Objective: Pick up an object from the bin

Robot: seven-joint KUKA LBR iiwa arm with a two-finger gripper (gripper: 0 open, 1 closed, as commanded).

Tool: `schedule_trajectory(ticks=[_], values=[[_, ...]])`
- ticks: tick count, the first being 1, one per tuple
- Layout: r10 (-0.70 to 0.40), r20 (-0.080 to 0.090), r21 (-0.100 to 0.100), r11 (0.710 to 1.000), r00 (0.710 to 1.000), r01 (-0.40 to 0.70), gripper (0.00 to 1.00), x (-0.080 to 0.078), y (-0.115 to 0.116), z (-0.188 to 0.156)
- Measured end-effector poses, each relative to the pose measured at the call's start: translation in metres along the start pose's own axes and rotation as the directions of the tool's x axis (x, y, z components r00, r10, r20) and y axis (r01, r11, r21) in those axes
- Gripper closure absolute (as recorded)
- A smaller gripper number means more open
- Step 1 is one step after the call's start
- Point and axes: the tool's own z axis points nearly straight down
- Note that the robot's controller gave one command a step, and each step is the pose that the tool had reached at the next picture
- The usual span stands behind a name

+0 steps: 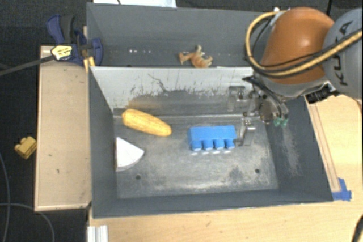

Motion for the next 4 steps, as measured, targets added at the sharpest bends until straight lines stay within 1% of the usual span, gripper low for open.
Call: schedule_trajectory(ticks=[1,2,3,4], values=[[0.0,0.008,0.0,1.0,1.0,0.0,0.0,-0.001,0.0,-0.005],[0.001,0.015,0.0,1.0,1.0,-0.001,0.0,-0.009,-0.005,0.048],[0.044,0.01,-0.001,0.999,0.999,-0.044,0.0,-0.019,0.01,0.108],[0.024,0.008,0.0,1.0,1.0,-0.024,0.0,-0.016,0.014,0.123]])
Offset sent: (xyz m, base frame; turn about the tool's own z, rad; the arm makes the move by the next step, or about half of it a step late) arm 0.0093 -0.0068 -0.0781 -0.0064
